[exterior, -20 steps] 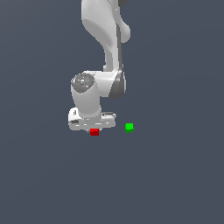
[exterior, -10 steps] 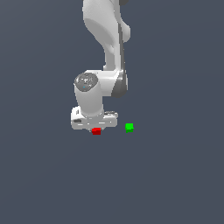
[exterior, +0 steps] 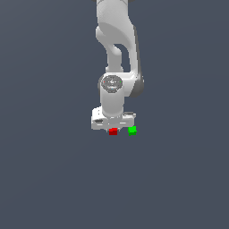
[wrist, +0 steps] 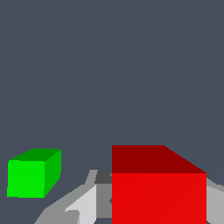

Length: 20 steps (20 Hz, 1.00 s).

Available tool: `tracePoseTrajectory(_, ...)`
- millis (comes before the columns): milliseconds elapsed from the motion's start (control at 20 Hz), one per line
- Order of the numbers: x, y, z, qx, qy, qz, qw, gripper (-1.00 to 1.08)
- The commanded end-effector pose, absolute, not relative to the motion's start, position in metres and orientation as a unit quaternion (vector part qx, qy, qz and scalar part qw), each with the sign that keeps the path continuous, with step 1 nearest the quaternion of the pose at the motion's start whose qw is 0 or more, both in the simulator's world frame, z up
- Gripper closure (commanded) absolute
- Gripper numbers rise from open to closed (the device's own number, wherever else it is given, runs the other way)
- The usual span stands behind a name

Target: Stack the red cube on top of the green cube.

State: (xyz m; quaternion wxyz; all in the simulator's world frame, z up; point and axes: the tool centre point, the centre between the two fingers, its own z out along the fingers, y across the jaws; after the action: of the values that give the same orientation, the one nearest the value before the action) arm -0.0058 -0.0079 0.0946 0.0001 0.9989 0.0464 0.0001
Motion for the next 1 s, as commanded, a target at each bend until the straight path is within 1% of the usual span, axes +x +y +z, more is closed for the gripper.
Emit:
tracePoseTrajectory(0,-0.016,0.018,0.087,0.999,0.047,0.000,0.000,1.08)
tracePoseTrajectory(200,-0.029,0.055,0.076,0.999,0.047,0.000,0.000,1.08)
tracePoseTrajectory(400,-0.038,0.082,0.068,0.999,0.047,0.000,0.000,1.08)
tracePoseTrajectory(600,-0.043,0.097,0.063,0.999,0.047,0.000,0.000,1.08)
tracePoseTrajectory(800,-0.044,0.102,0.061,0.999,0.047,0.000,0.000,1.08)
tracePoseTrajectory(850,-0.044,0.102,0.061,0.999,0.047,0.000,0.000,-0.92)
tracePoseTrajectory(950,-0.044,0.102,0.061,0.999,0.047,0.000,0.000,-0.92)
